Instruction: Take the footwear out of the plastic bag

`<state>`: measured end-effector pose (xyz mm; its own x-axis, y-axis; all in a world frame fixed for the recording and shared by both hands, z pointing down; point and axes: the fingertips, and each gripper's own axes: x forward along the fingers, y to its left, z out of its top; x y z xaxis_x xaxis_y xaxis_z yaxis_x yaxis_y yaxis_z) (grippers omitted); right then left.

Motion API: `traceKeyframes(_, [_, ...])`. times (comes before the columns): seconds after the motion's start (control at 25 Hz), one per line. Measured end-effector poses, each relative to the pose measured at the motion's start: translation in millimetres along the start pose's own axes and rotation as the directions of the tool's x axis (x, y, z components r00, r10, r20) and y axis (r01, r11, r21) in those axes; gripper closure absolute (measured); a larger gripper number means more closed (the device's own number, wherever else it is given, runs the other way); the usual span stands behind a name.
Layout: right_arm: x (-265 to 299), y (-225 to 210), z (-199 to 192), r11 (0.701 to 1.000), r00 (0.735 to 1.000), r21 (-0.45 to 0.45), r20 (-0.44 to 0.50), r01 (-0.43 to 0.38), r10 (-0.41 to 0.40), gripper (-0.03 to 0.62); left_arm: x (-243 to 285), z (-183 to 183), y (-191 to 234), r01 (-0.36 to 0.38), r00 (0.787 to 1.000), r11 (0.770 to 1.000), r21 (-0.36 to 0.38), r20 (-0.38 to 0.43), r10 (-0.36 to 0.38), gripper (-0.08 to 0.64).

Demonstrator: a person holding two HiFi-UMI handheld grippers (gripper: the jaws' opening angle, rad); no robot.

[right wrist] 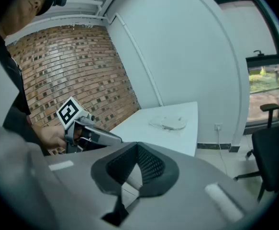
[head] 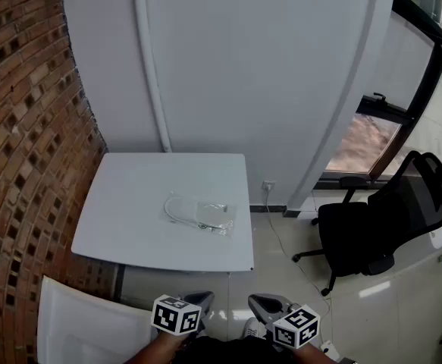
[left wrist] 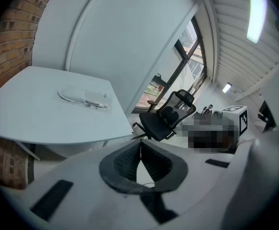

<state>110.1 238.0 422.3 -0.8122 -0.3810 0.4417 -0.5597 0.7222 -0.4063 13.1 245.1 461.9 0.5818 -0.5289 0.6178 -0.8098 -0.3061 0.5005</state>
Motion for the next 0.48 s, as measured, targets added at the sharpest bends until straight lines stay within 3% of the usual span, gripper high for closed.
traceKeyframes(0.48, [-37, -52, 11, 0.998, 0.999, -0.030, 0.013, -0.053, 0.053, 0.591, 44, 13, -44, -0.054, 0.999, 0.998, 0.029, 0.005, 0.054, 0.552])
